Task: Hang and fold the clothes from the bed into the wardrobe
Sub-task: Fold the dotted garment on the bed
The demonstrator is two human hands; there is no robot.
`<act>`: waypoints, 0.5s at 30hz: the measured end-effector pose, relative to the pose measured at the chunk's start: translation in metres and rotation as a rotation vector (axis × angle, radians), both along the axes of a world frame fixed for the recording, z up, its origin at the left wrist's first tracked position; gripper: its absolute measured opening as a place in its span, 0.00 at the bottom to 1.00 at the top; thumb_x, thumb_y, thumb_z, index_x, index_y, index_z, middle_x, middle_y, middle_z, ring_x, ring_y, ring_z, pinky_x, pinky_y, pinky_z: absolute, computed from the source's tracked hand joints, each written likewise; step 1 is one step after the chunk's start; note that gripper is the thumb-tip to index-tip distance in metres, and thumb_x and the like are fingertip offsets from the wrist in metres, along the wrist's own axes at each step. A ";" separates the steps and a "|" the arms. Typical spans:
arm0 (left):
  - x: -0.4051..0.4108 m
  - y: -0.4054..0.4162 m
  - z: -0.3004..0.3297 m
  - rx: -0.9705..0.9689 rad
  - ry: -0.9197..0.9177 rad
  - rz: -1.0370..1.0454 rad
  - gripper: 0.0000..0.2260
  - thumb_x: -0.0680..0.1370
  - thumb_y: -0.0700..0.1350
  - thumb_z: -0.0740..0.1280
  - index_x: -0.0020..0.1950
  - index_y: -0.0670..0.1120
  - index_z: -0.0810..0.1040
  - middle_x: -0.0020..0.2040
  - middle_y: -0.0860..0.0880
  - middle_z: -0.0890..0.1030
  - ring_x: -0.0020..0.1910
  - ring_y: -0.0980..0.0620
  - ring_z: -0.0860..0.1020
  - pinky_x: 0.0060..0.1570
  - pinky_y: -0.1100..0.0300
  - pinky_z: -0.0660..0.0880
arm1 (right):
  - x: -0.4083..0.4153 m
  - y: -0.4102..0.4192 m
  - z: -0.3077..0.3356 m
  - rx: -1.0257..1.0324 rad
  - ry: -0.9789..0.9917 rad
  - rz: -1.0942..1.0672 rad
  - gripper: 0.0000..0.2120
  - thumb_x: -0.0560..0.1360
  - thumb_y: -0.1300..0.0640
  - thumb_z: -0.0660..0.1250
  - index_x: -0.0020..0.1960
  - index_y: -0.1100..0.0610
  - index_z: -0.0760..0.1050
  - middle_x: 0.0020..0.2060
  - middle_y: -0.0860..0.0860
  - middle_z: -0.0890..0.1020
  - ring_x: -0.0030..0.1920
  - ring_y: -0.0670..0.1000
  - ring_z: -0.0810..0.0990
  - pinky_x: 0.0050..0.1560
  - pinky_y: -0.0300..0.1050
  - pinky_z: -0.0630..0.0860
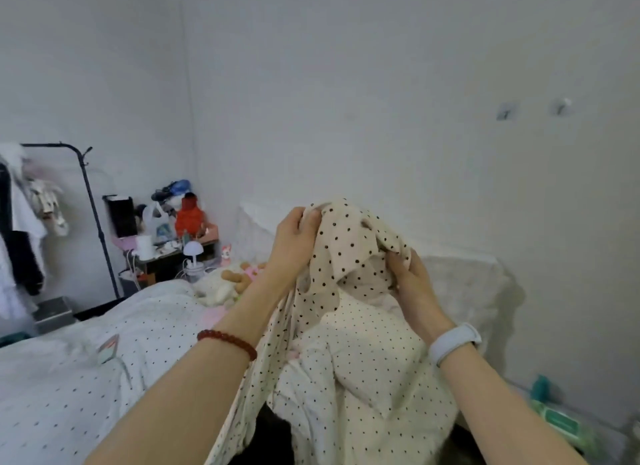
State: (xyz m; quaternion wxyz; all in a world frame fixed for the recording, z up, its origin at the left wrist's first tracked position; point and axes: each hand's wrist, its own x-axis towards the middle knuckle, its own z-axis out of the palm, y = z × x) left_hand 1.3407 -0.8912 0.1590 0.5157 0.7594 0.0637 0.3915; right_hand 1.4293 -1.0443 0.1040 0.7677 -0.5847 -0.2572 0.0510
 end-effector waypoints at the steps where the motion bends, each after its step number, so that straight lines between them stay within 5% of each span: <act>1: 0.002 -0.003 0.007 -0.106 0.012 -0.041 0.13 0.82 0.48 0.57 0.44 0.41 0.73 0.39 0.47 0.74 0.36 0.55 0.71 0.36 0.68 0.69 | -0.007 -0.002 0.005 -0.023 -0.030 0.116 0.15 0.77 0.50 0.64 0.62 0.47 0.69 0.57 0.47 0.79 0.58 0.49 0.78 0.53 0.47 0.77; 5: -0.004 -0.010 0.006 -0.521 0.091 -0.185 0.13 0.81 0.51 0.59 0.53 0.43 0.77 0.47 0.46 0.82 0.43 0.50 0.80 0.44 0.57 0.77 | -0.046 0.010 0.001 -0.275 -0.090 0.441 0.32 0.68 0.44 0.72 0.68 0.45 0.63 0.60 0.42 0.77 0.61 0.44 0.75 0.61 0.45 0.74; 7: -0.011 -0.005 0.002 -0.644 0.094 -0.198 0.15 0.81 0.51 0.59 0.58 0.42 0.77 0.51 0.44 0.82 0.50 0.47 0.81 0.50 0.52 0.77 | -0.068 0.023 -0.013 -0.415 -0.132 0.535 0.22 0.74 0.51 0.68 0.65 0.47 0.65 0.59 0.42 0.77 0.59 0.40 0.75 0.57 0.35 0.74; 10: -0.033 0.015 0.004 -0.736 0.087 -0.150 0.14 0.82 0.50 0.57 0.58 0.42 0.76 0.53 0.42 0.81 0.54 0.44 0.79 0.55 0.48 0.75 | -0.087 0.044 -0.028 -0.510 -0.190 0.442 0.16 0.78 0.55 0.62 0.65 0.55 0.69 0.60 0.50 0.77 0.61 0.48 0.74 0.61 0.41 0.73; 15: -0.113 0.066 -0.031 -0.728 0.090 -0.009 0.12 0.82 0.50 0.55 0.58 0.47 0.75 0.54 0.47 0.80 0.51 0.51 0.77 0.49 0.54 0.73 | -0.113 0.084 0.013 -0.484 -0.347 0.382 0.11 0.80 0.57 0.58 0.62 0.53 0.68 0.54 0.48 0.75 0.58 0.49 0.73 0.56 0.38 0.70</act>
